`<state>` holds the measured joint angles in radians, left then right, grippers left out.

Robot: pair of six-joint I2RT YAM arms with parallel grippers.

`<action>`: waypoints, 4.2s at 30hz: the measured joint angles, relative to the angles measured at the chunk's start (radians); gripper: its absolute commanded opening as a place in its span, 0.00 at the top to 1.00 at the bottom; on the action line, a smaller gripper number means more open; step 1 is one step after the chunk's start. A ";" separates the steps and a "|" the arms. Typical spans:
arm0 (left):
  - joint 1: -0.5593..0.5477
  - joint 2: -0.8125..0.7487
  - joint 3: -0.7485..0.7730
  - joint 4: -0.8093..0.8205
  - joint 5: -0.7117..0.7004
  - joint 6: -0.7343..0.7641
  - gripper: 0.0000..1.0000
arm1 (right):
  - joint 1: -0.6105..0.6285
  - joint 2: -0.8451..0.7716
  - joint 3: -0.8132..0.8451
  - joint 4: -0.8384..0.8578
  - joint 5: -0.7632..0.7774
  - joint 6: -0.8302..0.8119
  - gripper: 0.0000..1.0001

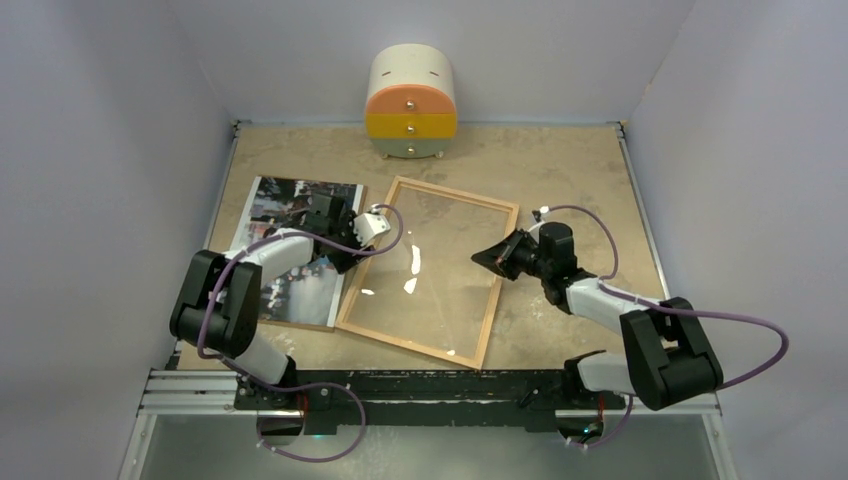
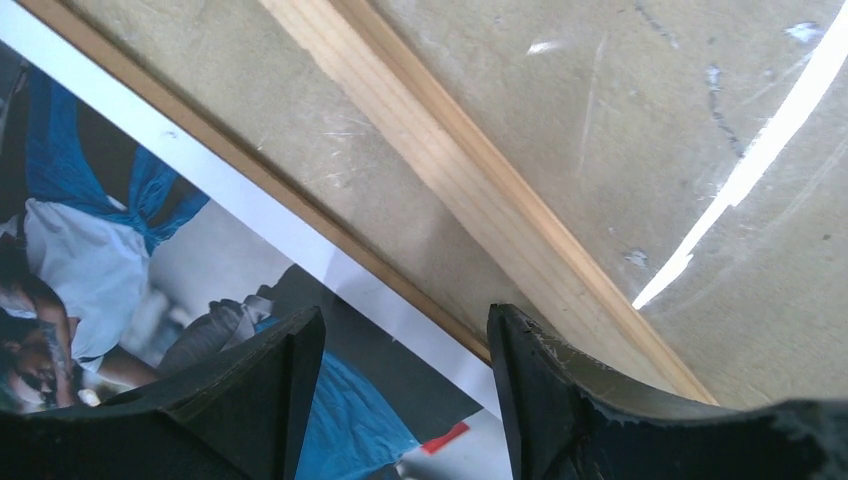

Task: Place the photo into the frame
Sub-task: Place the photo frame item in the photo frame.

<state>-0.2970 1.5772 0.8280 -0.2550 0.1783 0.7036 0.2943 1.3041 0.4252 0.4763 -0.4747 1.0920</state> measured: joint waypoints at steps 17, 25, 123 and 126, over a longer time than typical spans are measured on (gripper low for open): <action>-0.006 -0.018 -0.021 -0.021 0.076 0.022 0.45 | -0.031 0.000 0.012 0.066 -0.088 0.097 1.00; 0.013 -0.010 -0.001 -0.079 0.127 0.011 0.50 | -0.047 0.007 0.043 0.066 -0.143 0.114 1.00; 0.269 0.123 0.235 -0.104 0.084 -0.250 0.70 | 0.038 -0.081 0.190 0.433 -0.141 0.529 1.00; 0.282 0.132 0.247 -0.103 0.072 -0.267 0.70 | 0.079 -0.084 0.190 0.433 -0.135 0.534 1.00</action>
<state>-0.0154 1.7092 1.0752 -0.3580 0.2508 0.4366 0.3729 1.2198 0.6151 0.9089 -0.6094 1.6257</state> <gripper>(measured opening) 0.302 0.005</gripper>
